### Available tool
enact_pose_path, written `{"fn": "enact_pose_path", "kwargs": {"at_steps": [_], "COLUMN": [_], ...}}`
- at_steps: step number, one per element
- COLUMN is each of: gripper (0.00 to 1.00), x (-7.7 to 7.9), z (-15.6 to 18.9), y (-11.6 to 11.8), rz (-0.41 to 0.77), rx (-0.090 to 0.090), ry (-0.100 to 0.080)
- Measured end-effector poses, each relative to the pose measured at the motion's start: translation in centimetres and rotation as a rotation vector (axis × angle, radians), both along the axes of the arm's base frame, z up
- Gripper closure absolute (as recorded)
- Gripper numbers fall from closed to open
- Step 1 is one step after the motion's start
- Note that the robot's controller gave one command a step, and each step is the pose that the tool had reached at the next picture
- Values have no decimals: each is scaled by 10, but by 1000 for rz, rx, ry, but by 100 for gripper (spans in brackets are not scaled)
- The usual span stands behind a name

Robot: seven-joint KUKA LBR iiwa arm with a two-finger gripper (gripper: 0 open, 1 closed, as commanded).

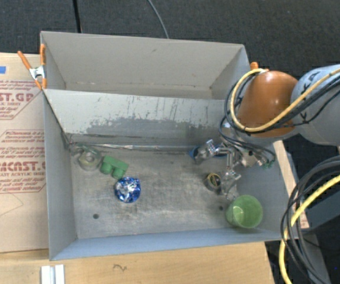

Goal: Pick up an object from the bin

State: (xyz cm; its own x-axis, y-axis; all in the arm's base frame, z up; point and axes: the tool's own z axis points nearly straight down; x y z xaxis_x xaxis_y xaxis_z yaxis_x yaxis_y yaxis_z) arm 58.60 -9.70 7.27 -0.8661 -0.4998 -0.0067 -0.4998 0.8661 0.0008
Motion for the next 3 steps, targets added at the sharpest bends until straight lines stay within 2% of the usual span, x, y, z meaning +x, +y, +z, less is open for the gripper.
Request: {"fn": "enact_pose_path", "kwargs": {"at_steps": [1,2,3], "gripper": [0,100,100], "x": [-29,-29,-20], "z": [0,1,133], "y": [-17,-18,0], "rz": [298,297,717], "rx": [-5,-6,-6], "ry": [-6,-3,-2]}}
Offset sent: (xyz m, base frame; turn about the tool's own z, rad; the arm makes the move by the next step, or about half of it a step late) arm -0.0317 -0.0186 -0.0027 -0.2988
